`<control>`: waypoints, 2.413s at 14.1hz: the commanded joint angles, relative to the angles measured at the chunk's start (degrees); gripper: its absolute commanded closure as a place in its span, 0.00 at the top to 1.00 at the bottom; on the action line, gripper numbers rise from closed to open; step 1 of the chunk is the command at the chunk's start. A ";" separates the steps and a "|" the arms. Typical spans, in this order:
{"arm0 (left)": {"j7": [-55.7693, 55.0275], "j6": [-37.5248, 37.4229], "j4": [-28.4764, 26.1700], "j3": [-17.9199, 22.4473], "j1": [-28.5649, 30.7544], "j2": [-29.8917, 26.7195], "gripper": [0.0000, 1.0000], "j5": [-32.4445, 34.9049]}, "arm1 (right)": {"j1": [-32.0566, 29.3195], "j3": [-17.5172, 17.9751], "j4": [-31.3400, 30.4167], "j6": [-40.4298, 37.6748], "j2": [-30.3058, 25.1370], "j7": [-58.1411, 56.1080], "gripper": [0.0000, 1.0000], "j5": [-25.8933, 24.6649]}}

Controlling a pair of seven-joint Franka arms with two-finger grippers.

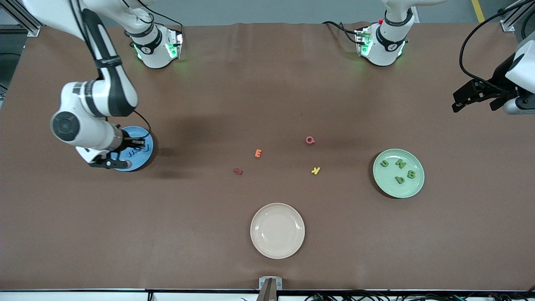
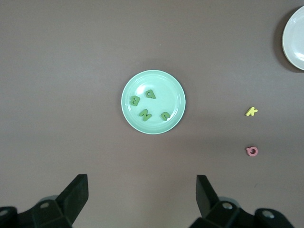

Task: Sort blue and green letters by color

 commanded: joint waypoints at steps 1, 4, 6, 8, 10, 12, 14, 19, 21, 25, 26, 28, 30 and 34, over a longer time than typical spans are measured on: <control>0.43 -0.97 0.29 -0.30 0.43 -0.54 1.00 0.11 | -5.99 1.25 -7.05 5.60 -3.48 -8.09 0.01 -0.64; 0.52 -0.97 0.29 -0.30 0.43 -0.54 1.00 0.11 | -11.36 1.25 -11.10 11.67 -3.31 -15.92 0.01 -0.64; 0.52 -0.97 0.29 -0.30 0.52 -0.54 1.00 0.11 | -13.82 1.34 -12.25 14.84 -2.78 -18.92 0.02 -0.64; 0.52 -0.97 0.29 -0.30 0.52 -0.54 1.00 0.11 | -14.71 1.34 -12.25 15.29 -2.34 -19.28 0.11 -0.64; 0.52 -0.97 0.29 -0.30 0.52 -0.54 1.00 0.11 | -14.71 1.43 -12.25 15.21 -2.08 -19.20 0.13 -0.20; 0.52 -0.97 0.29 -0.30 0.52 -0.54 1.00 0.11 | -14.62 1.43 -12.25 15.29 -1.64 -19.11 0.16 0.16; 0.52 -0.97 0.29 -0.22 0.52 -0.46 1.00 0.11 | -14.54 1.43 -11.91 15.21 -1.55 -19.02 0.99 0.24; 0.69 -0.88 0.29 -0.30 0.61 -0.28 1.00 0.11 | -13.92 1.52 -5.87 8.22 -1.81 -16.40 1.00 0.33; 0.69 -0.88 0.29 -0.30 0.61 -0.28 1.00 0.11 | -13.31 1.52 2.99 -2.84 -1.55 -14.28 1.00 0.24; 0.69 -0.88 0.29 -0.22 0.70 -0.37 1.00 0.11 | -12.61 1.52 18.46 -18.33 -0.15 -14.28 1.00 -0.55; 0.69 -0.88 0.29 -0.22 0.70 -0.37 1.00 0.11 | -12.43 1.43 22.42 -21.94 0.82 -14.27 1.00 -0.63; 0.69 -0.88 0.29 -0.22 0.70 -0.37 1.00 0.11 | -11.64 1.52 28.06 -26.44 1.79 -12.27 1.00 -0.72; 0.69 -0.80 0.38 -0.22 0.61 -0.28 1.00 0.11 | -9.27 1.52 30.10 -28.90 1.79 -7.09 1.00 -1.16; 0.69 -0.62 0.38 -0.22 0.61 -0.19 1.00 0.11 | -6.54 1.60 36.07 -31.98 1.88 -6.80 1.00 -4.94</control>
